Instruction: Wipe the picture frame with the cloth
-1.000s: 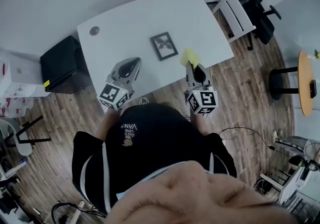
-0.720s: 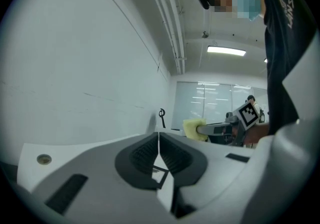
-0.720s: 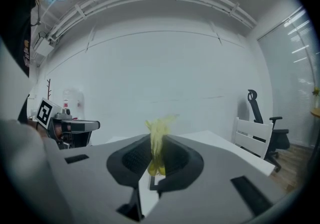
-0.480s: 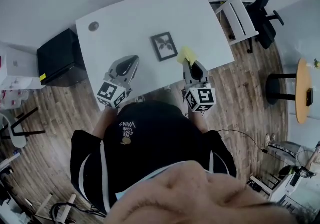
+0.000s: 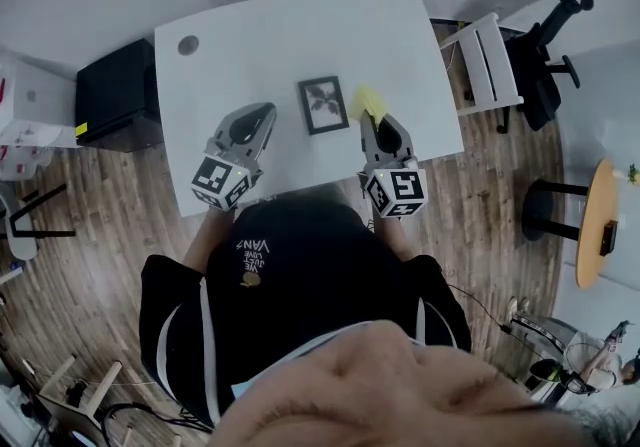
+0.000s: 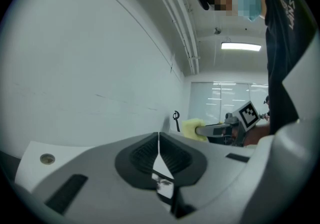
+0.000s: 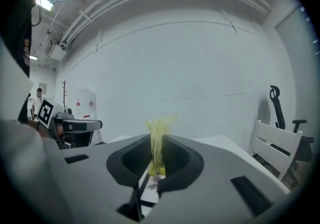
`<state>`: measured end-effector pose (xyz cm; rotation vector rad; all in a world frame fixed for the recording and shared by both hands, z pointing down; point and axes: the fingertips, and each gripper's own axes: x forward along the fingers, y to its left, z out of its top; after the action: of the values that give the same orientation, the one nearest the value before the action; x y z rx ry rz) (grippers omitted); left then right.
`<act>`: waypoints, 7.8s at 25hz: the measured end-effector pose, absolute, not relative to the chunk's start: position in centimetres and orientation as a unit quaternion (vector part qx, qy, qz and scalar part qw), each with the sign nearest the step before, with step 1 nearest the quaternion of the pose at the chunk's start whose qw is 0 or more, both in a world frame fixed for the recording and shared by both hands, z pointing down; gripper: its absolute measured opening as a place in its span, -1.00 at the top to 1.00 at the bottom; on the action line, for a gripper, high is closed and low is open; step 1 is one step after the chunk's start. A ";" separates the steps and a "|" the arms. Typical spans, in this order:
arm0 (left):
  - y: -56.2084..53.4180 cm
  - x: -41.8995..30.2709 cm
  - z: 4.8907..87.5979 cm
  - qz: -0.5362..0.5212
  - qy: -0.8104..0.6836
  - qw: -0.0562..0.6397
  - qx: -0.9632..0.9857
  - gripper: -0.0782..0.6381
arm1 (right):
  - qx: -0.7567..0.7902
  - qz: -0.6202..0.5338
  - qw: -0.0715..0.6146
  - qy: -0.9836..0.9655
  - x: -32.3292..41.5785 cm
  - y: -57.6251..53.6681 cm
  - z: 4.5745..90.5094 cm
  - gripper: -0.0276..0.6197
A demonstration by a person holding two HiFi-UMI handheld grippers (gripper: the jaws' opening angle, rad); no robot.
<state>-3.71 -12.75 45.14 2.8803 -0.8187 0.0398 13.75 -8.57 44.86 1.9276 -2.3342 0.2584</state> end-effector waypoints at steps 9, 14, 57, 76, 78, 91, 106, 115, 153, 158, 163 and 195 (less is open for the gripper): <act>-13.9 -2.2 44.5 0.003 -0.301 0.068 0.951 0.73 | 0.592 0.075 0.050 -0.801 13.9 -11.7 44.3 0.78; -14.6 -2.5 44.7 0.004 -0.321 0.069 0.945 0.73 | 0.576 0.066 0.046 -0.813 13.6 -13.1 43.7 0.78; -14.5 -4.2 44.6 0.029 -0.397 0.057 0.916 0.73 | 0.472 0.112 0.139 -0.863 9.7 -19.6 53.5 0.78; -14.7 -3.7 45.0 0.038 -0.379 0.050 0.923 0.74 | 0.465 0.172 0.200 -0.845 9.8 -18.0 60.5 0.78; -14.6 -3.7 45.1 0.041 -0.379 0.049 0.923 0.73 | 0.462 0.178 0.203 -0.845 9.8 -18.0 60.9 0.78; -14.4 -4.0 45.1 0.036 -0.397 0.060 0.915 0.73 | 0.438 0.195 0.226 -0.848 9.1 -18.1 62.6 0.78; -14.0 -4.5 45.5 0.043 -0.408 0.062 0.910 0.74 | 0.410 0.208 0.252 -0.852 6.7 -19.4 64.6 0.78; -14.0 -4.5 45.4 0.043 -0.404 0.063 0.911 0.73 | 0.407 0.222 0.279 -0.841 6.6 -19.8 65.9 0.78; -14.3 -0.1 45.8 0.034 -0.367 0.068 0.927 0.73 | 0.486 0.253 0.310 -0.777 18.4 -19.5 66.6 0.78; -14.2 0.3 45.9 0.034 -0.365 0.068 0.928 0.74 | 0.489 0.255 0.306 -0.776 19.0 -19.3 66.5 0.78; -14.2 -0.2 45.8 0.032 -0.370 0.068 0.926 0.74 | 0.490 0.252 0.301 -0.778 18.6 -19.5 66.0 0.78; -14.0 -3.8 45.8 0.030 -0.391 0.074 0.917 0.74 | 0.376 0.298 0.261 -0.838 5.2 -17.1 65.3 0.78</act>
<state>-3.76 -14.02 45.75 2.7521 -1.1740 0.0898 5.21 -17.09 65.29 1.0187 -2.2673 0.8059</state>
